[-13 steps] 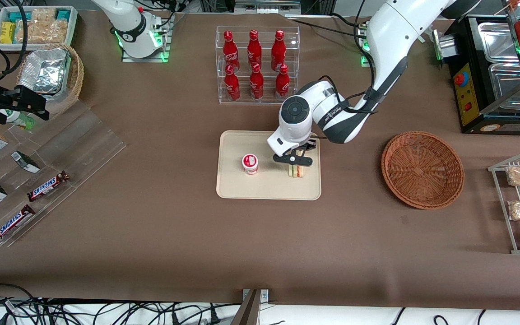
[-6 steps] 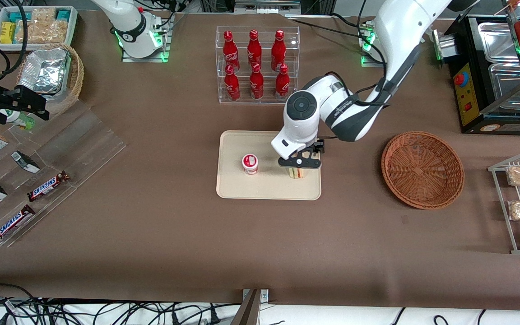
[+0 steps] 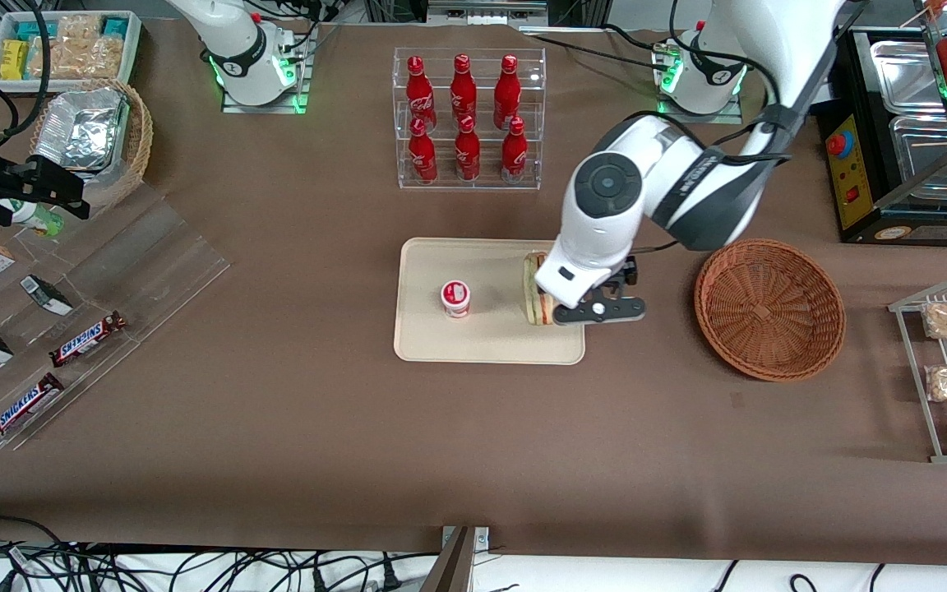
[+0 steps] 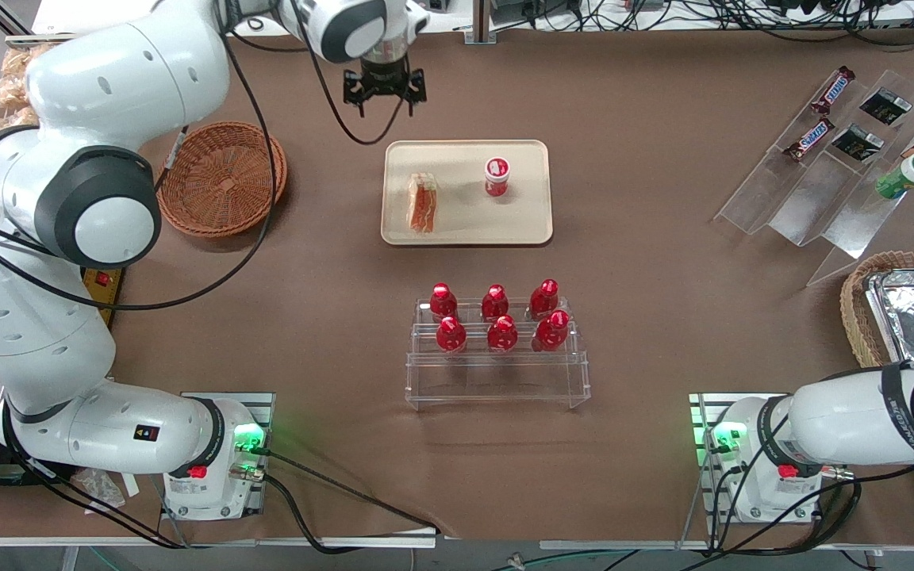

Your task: Place sandwich from basket to tray

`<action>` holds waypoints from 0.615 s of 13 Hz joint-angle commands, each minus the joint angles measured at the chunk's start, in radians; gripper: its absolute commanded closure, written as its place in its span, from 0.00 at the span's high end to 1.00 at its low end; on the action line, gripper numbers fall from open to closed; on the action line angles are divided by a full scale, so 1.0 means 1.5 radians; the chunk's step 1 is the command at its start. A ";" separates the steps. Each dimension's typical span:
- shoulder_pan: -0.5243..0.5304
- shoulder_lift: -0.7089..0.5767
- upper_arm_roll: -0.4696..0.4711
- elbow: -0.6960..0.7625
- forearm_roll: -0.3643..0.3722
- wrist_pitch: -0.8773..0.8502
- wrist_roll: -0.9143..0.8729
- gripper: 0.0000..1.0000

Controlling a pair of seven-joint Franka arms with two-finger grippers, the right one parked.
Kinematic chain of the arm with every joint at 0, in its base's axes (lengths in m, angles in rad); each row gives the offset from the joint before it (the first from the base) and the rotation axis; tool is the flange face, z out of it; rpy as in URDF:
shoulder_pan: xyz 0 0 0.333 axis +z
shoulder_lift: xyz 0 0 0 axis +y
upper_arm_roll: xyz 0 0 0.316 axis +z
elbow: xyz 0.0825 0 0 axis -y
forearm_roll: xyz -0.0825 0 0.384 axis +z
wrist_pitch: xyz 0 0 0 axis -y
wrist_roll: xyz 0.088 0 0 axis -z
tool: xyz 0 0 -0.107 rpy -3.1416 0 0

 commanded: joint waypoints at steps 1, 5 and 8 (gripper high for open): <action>0.037 -0.020 -0.002 0.042 -0.012 -0.060 0.004 1.00; 0.110 -0.058 -0.004 0.041 -0.032 -0.082 0.040 1.00; 0.156 -0.078 -0.004 0.041 -0.062 -0.107 0.110 1.00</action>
